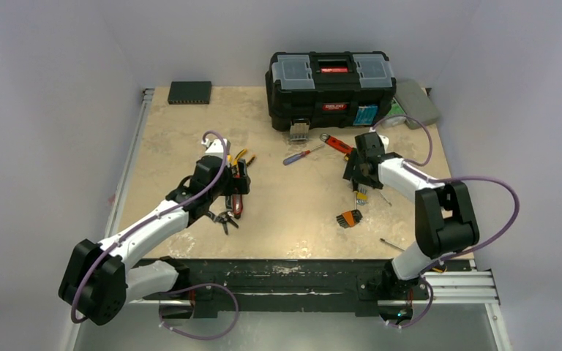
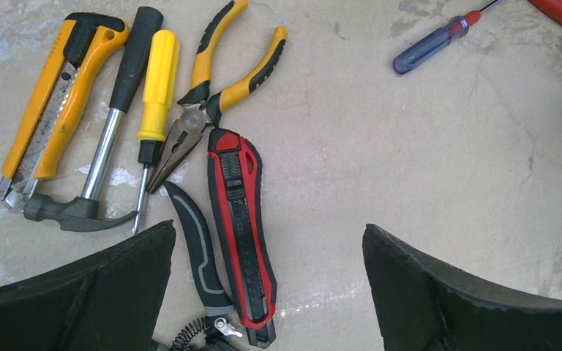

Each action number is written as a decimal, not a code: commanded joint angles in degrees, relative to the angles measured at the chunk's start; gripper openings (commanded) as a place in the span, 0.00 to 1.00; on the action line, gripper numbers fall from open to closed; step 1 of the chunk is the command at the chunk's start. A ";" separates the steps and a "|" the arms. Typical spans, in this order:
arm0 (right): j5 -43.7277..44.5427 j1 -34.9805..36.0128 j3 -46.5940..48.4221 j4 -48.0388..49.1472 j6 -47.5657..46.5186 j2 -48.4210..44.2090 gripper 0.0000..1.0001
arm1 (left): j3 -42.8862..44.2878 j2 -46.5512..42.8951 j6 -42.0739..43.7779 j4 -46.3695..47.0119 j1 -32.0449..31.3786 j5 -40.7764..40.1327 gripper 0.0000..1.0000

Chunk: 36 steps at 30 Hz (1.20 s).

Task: Pack the tool kit
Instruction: Adjust the tool at the center of the board, then move the screwdriver to the center of the board.

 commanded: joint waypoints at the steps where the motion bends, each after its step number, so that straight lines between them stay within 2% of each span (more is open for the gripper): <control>1: -0.79 -0.18 0.78 -1.19 -0.11 -7.07 0.77 | -1.05 -2.16 1.73 3.91 -0.78 2.11 0.95; 7: -2.87 -0.12 5.30 -5.01 -1.10 -14.45 0.86 | -2.49 -4.46 2.41 5.14 -1.01 2.11 0.95; 8: -3.79 -0.14 5.91 -5.14 -1.23 -15.59 0.96 | -2.58 -4.58 2.46 5.18 -1.03 2.23 0.95; 9: -4.42 -0.12 6.26 -5.03 -1.07 -16.86 0.98 | -2.62 -4.69 2.53 5.16 -1.04 2.33 0.95; 11: -5.61 -0.10 6.12 -3.90 0.24 -19.63 0.99 | -2.84 -4.99 2.64 5.12 -0.99 2.43 0.95; 15: -2.38 -0.19 4.23 -1.93 5.87 -23.31 0.99 | -3.22 -5.41 2.73 7.46 -1.03 2.69 0.95; 18: -4.92 -0.35 4.27 -2.62 7.20 -23.05 0.99 | -3.33 -5.74 2.81 7.64 -1.06 2.79 0.95; 21: -5.94 0.99 6.40 -5.45 10.29 -20.01 0.97 | -3.49 -5.74 2.82 7.82 -0.98 2.87 0.95; 23: -0.54 4.54 8.63 -7.26 13.21 -17.45 0.94 | -3.38 -5.53 2.90 7.86 -1.10 3.02 0.95; 24: 4.02 7.05 10.34 -8.63 15.35 -15.89 0.94 | -3.27 -5.41 2.90 7.78 -1.04 3.05 0.95; 26: 7.70 10.93 13.68 -9.98 18.91 -11.86 0.95 | -3.25 -5.25 2.86 7.76 -1.01 2.97 0.95; 31: 7.39 15.70 19.89 -7.47 27.09 -0.57 0.93 | -3.29 -5.53 2.71 7.42 -1.01 1.79 0.95; 36: 13.43 19.32 30.97 -14.09 37.87 11.01 0.93 | -3.29 -6.48 0.73 4.46 -1.02 -3.98 0.95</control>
